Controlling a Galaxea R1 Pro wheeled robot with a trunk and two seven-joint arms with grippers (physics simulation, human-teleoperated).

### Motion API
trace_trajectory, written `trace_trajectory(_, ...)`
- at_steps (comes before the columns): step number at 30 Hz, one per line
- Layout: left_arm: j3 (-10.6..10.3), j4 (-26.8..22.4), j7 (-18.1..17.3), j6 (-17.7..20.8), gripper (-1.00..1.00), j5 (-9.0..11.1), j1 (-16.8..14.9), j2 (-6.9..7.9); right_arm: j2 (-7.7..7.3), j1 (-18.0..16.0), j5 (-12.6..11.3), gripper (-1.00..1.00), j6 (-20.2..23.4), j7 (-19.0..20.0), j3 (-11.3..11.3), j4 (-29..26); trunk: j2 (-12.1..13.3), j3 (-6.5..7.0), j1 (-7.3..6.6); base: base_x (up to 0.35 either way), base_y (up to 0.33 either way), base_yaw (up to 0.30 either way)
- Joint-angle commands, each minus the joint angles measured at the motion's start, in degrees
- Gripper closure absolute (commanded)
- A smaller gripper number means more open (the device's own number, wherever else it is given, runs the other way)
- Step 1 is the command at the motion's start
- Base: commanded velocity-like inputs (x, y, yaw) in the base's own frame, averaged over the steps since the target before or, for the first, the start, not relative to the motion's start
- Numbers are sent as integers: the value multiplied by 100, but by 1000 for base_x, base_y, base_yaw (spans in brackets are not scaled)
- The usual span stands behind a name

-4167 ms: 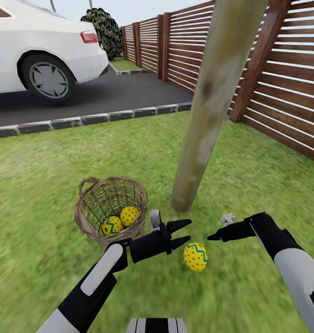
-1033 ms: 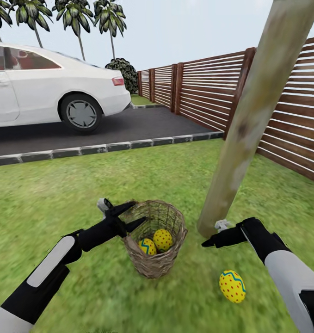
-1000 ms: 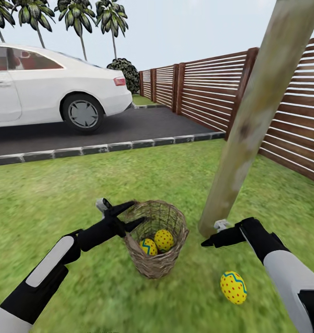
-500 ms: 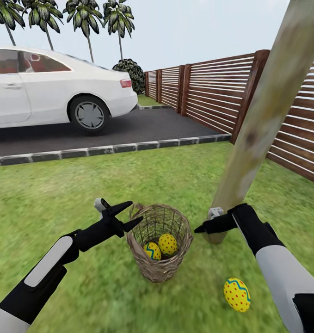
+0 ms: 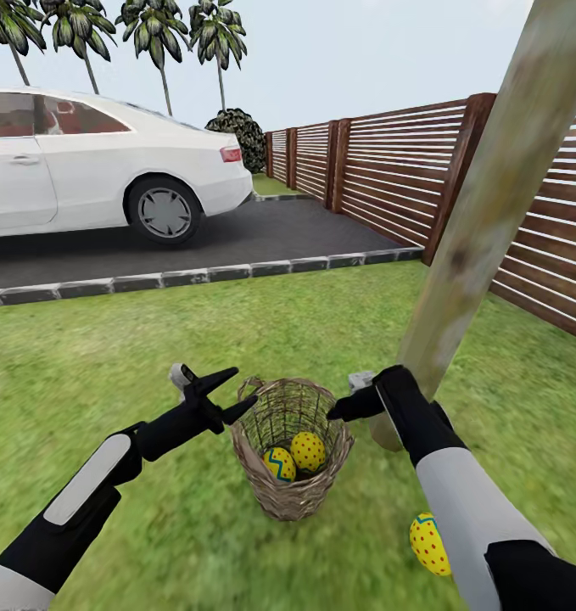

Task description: Take the three Easter eggs out of the wicker basket on the lawn in the garden, then place them on the lawn next to a single tree (choose any tree) so that all three eggs are next to the same tree and none are left in the basket.

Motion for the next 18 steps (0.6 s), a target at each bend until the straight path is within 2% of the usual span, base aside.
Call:
trace_trajectory(1, 17, 24, -46, 13, -100, 13, -5, 8, 78, -3, 61, -100, 12, -161, 0, -4, -2, -5, -1, 58, 6, 0)
trace_trajectory(4, 42, 151, -242, 19, -100, 57, -5, 57, 164, -3, 46, -100, 7, -481, -1, 29, -2, -5, -1, 108, 100, 0)
trace_trajectory(5, 48, 257, -407, 19, -100, 111, -5, 89, 180, -3, 37, -100, 6, -562, -1, 45, -2, -5, -1, 144, 213, 0)
trace_trajectory(8, 48, 475, -729, 18, -100, 160, -5, 122, 193, -3, 30, -100, 5, -629, -1, 61, -2, -5, -1, 153, 247, 0)
trace_trajectory(13, 46, 551, -841, 18, -100, 173, -5, 128, 202, -3, 28, -100, 5, -642, -5, 90, -2, 5, -1, 159, 268, -23)
trace_trajectory(18, 46, 557, -853, 18, -100, 180, -5, 128, 274, 18, 28, -100, 5, -638, -4, 232, -2, 42, -1, 160, 274, -163)
